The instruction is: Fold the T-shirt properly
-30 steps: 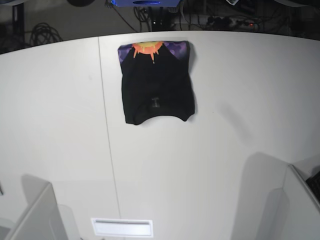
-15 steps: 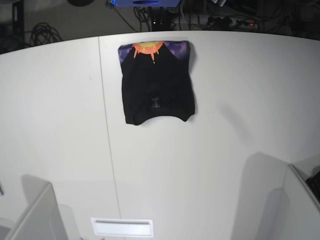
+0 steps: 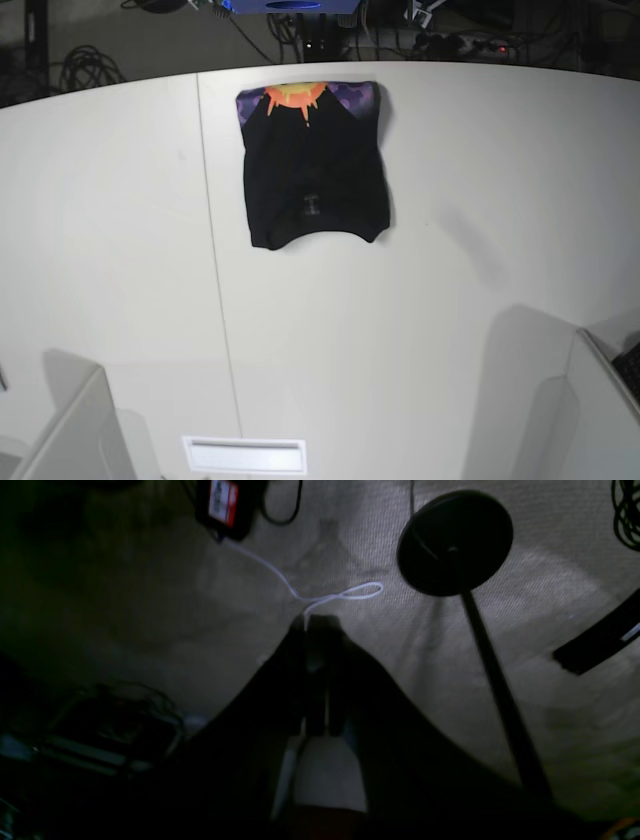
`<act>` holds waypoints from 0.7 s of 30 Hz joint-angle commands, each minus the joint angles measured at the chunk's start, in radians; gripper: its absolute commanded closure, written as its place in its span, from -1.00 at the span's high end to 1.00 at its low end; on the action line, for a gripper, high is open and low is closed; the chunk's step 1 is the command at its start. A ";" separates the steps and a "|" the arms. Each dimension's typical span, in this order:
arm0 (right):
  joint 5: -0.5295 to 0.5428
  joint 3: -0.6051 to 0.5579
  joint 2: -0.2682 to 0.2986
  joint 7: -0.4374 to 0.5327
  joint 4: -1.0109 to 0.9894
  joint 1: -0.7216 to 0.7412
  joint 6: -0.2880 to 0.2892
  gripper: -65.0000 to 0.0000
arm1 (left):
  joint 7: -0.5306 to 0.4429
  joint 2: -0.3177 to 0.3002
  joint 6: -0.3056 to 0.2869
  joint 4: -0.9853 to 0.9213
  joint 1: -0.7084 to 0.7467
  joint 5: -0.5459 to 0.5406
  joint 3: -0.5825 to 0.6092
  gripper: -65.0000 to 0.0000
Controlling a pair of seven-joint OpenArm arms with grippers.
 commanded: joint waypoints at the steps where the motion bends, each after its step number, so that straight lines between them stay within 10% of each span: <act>1: 0.002 0.001 0.009 0.003 -0.004 -0.008 0.003 -1.00 | -0.004 -0.006 0.025 -0.001 0.007 0.003 0.001 -1.00; 21: 0.227 0.001 -0.025 0.008 0.004 0.035 -0.002 -1.00 | -0.006 -0.016 0.081 0.100 0.008 0.003 0.004 -1.00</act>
